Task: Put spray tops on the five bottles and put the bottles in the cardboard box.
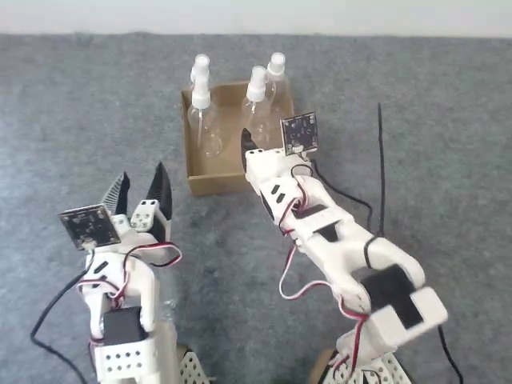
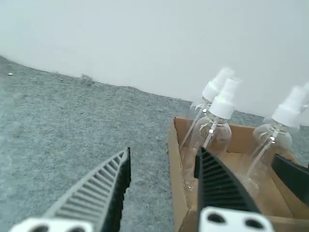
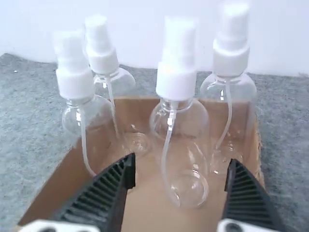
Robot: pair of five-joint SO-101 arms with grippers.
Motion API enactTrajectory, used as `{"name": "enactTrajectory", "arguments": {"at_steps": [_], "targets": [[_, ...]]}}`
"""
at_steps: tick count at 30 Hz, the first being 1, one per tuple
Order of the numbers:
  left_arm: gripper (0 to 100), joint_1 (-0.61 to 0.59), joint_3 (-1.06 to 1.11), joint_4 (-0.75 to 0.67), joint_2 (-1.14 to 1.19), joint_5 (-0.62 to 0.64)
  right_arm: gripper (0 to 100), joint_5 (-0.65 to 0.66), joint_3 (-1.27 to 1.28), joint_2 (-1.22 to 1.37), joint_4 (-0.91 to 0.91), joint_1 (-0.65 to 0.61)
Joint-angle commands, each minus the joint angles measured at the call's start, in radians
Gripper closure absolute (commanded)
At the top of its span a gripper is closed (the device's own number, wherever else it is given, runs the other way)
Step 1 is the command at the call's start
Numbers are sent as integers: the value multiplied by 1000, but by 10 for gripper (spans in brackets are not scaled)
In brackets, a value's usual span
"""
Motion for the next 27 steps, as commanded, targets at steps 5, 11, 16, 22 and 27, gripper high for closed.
{"name": "enactTrajectory", "arguments": {"at_steps": [5, 11, 16, 22, 27], "targets": [[801, -28, -19, -61, -18, -2, 742, 12, 43, -242, 199, 2], [801, -60, -21, -61, -18, 0, 742, 12, 48, -366, 389, 2], [801, -155, -44, -61, -18, 46, 740, 12, 48, -453, 536, 2], [801, -269, -59, -71, -18, 147, 740, 12, 48, -529, 661, 4], [801, -327, -64, -71, -18, 195, 740, 12, 48, -578, 737, -1]]}}
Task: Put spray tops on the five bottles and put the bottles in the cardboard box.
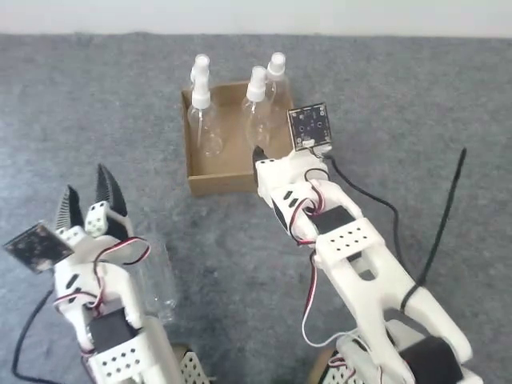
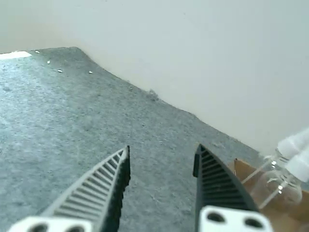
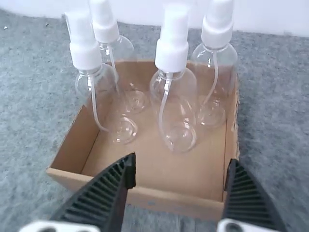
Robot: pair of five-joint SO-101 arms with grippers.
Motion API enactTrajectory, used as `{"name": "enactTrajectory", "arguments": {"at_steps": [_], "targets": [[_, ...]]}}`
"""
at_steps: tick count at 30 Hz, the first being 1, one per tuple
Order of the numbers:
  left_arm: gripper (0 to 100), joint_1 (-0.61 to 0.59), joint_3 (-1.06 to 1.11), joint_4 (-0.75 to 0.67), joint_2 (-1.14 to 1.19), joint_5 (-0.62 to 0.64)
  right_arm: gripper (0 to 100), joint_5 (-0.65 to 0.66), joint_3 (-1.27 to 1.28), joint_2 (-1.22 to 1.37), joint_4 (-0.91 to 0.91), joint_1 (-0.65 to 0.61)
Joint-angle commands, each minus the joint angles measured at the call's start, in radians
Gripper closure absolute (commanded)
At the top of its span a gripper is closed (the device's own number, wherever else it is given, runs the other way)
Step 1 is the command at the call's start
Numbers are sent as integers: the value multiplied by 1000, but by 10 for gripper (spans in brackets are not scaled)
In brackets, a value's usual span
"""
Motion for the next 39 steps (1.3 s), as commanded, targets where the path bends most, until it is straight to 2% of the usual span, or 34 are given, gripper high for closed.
{"name": "enactTrajectory", "arguments": {"at_steps": [1, 17, 21, 27, 34, 39], "targets": [[801, -46, -64, -34, -18, 41, 740, 12, -9, -91, 67, -1], [801, -61, -73, -32, -18, 40, 739, 14, -9, -277, 326, -13], [801, -101, -74, -34, -18, 44, 739, 14, -9, -305, 381, -71], [801, -207, -68, -83, -18, 158, 739, 63, -6, -312, 438, -174], [801, -215, -68, -83, -18, 160, 739, 69, 49, -305, 438, -374], [801, -215, -68, -83, -18, 160, 739, 69, 54, -303, 415, -426]]}}
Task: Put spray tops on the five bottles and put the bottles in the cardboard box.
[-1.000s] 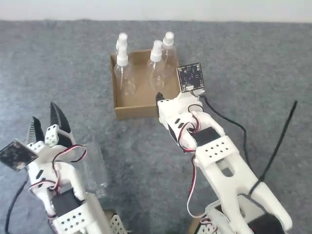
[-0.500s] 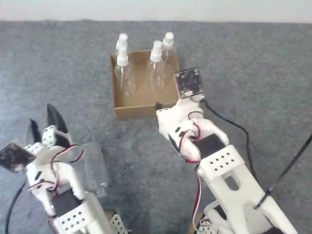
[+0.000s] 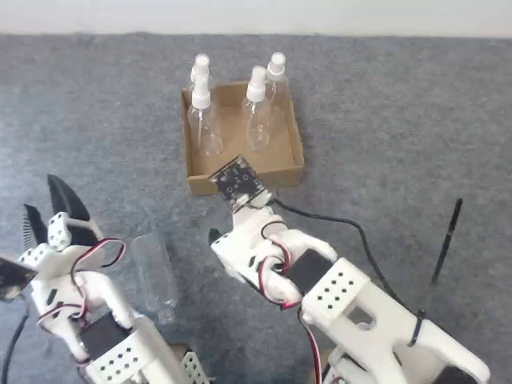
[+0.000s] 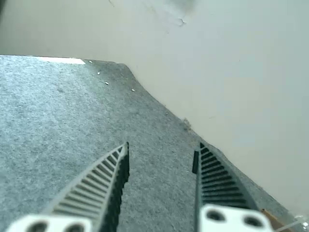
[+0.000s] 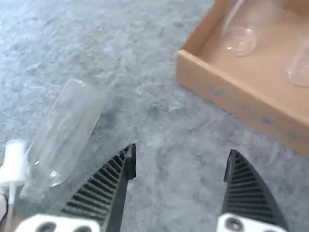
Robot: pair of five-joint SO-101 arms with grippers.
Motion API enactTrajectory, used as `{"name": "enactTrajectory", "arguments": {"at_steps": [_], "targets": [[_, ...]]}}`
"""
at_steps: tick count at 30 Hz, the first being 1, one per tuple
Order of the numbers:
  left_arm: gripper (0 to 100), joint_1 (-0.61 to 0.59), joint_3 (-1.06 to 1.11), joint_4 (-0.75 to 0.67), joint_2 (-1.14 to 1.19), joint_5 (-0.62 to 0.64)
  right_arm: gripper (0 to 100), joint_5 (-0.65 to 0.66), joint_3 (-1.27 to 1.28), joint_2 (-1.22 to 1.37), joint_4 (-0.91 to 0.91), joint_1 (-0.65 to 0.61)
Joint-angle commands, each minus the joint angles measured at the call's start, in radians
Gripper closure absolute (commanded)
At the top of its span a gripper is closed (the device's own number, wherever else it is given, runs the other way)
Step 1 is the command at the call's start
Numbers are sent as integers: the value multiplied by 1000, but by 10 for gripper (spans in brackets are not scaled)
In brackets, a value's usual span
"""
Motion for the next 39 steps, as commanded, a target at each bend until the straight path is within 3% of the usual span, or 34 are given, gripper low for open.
{"name": "enactTrajectory", "arguments": {"at_steps": [1, 6, 12, 22, 39], "targets": [[801, -5, -68, -37, -18, 12, 739, 12, -8, -42, -35, -38], [801, -8, -70, -38, -18, 9, 739, 9, 46, -42, -165, -54], [802, -155, -67, -83, -17, 31, 739, 8, 86, -42, -305, -114], [802, -328, -41, -86, -17, 68, 739, 8, -71, 91, -335, -206], [801, -347, -8, -86, -17, 68, 739, -94, -462, 585, -335, -254]]}}
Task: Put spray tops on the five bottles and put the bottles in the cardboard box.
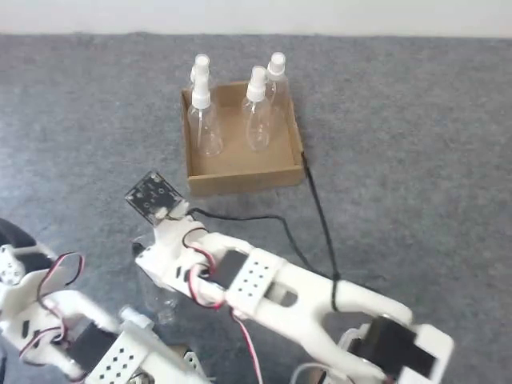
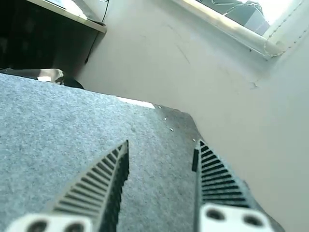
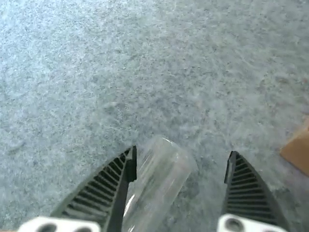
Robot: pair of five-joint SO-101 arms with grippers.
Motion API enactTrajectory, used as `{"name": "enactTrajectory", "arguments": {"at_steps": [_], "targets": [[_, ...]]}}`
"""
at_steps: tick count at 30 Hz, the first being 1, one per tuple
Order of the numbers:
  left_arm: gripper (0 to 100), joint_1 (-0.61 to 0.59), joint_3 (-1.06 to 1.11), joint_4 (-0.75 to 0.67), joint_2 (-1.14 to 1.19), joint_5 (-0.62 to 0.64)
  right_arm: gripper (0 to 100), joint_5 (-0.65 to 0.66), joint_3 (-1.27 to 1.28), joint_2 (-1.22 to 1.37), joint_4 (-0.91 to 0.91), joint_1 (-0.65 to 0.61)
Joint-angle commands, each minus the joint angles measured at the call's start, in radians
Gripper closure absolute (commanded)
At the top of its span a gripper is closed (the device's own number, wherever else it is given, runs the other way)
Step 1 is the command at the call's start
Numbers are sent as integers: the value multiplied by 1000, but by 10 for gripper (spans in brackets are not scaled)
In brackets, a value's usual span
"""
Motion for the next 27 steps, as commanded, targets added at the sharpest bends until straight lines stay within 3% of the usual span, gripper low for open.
{"name": "enactTrajectory", "arguments": {"at_steps": [1, 27], "targets": [[801, -6, -8, -31, -17, 11, 739, -46, -153, 74, -21, -18], [801, 0, -7, -31, -17, 11, 745, -144, -608, 518, 481, 39]]}}
